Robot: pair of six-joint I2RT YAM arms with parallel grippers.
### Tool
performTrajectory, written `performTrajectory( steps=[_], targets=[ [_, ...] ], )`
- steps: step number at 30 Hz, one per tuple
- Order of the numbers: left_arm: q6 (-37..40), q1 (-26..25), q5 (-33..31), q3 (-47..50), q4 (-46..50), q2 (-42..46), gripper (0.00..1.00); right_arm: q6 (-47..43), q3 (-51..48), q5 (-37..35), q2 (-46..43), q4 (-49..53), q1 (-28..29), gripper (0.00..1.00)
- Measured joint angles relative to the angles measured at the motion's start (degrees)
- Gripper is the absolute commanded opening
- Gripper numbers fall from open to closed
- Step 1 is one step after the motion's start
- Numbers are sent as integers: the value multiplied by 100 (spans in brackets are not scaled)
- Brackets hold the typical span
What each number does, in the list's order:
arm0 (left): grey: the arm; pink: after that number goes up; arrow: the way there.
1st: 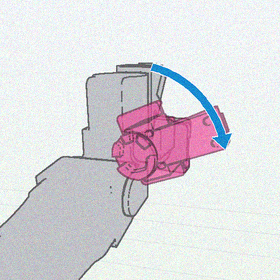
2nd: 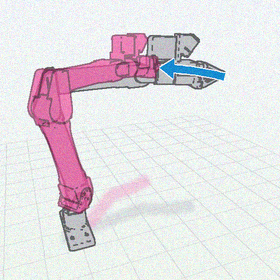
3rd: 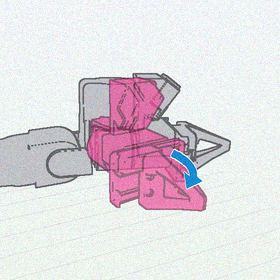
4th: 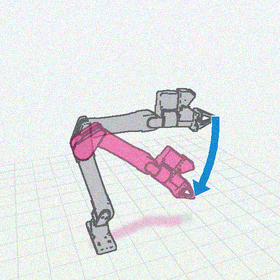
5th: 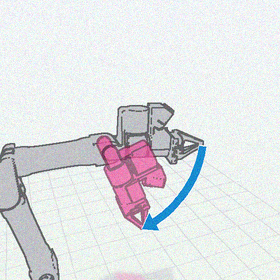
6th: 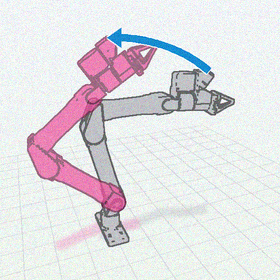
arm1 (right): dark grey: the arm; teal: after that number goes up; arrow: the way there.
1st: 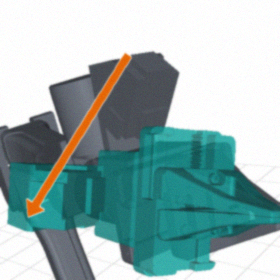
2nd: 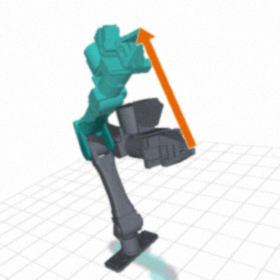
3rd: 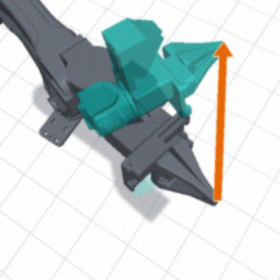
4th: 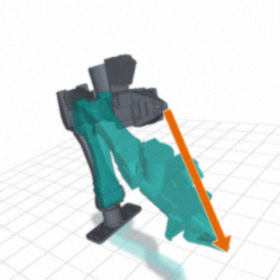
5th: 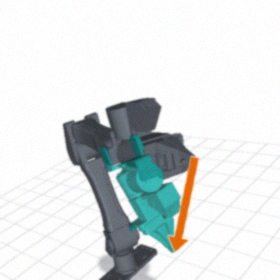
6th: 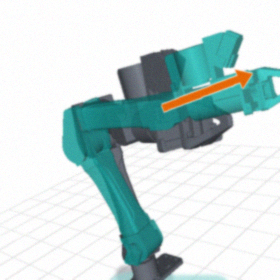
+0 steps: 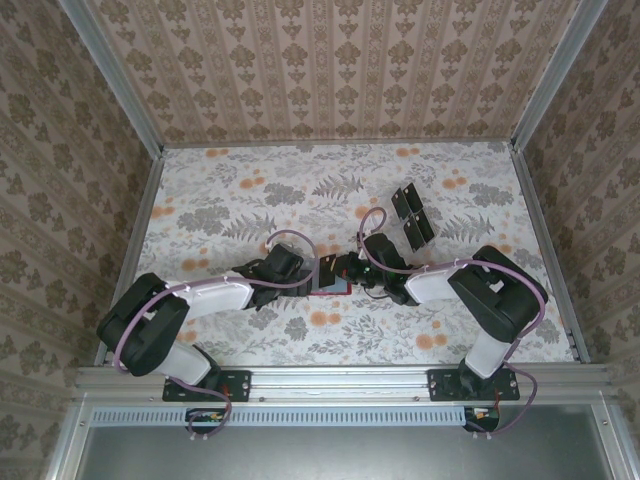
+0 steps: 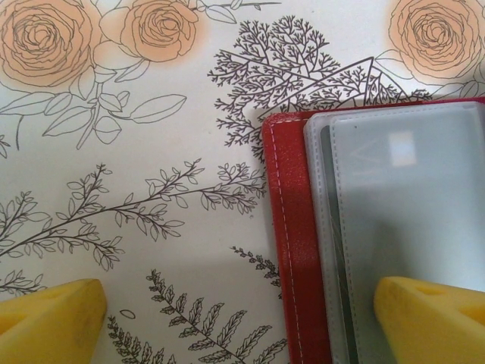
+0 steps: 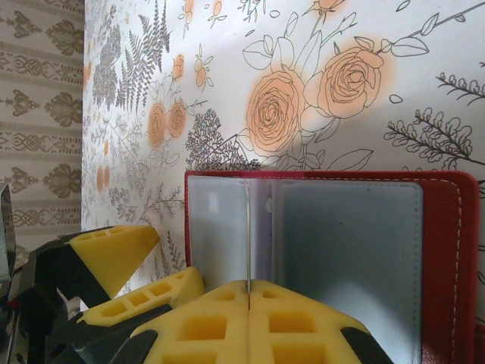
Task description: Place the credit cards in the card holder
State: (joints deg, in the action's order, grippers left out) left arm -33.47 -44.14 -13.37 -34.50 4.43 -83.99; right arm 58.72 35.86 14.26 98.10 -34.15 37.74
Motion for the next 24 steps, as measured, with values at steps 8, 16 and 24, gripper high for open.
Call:
performTrajectory(
  steps=[8, 16, 24],
  targets=[
    [0, 0, -2, 4, 20, 0, 100, 52, 4, 127, 326, -280, -7, 0],
    [0, 0, -17, 4, 22, 0, 100, 160, 7, 212, 476, -566, -11, 0],
    [0, 0, -17, 4, 22, 0, 100, 175, 9, 251, 516, -621, -13, 0]
  ],
)
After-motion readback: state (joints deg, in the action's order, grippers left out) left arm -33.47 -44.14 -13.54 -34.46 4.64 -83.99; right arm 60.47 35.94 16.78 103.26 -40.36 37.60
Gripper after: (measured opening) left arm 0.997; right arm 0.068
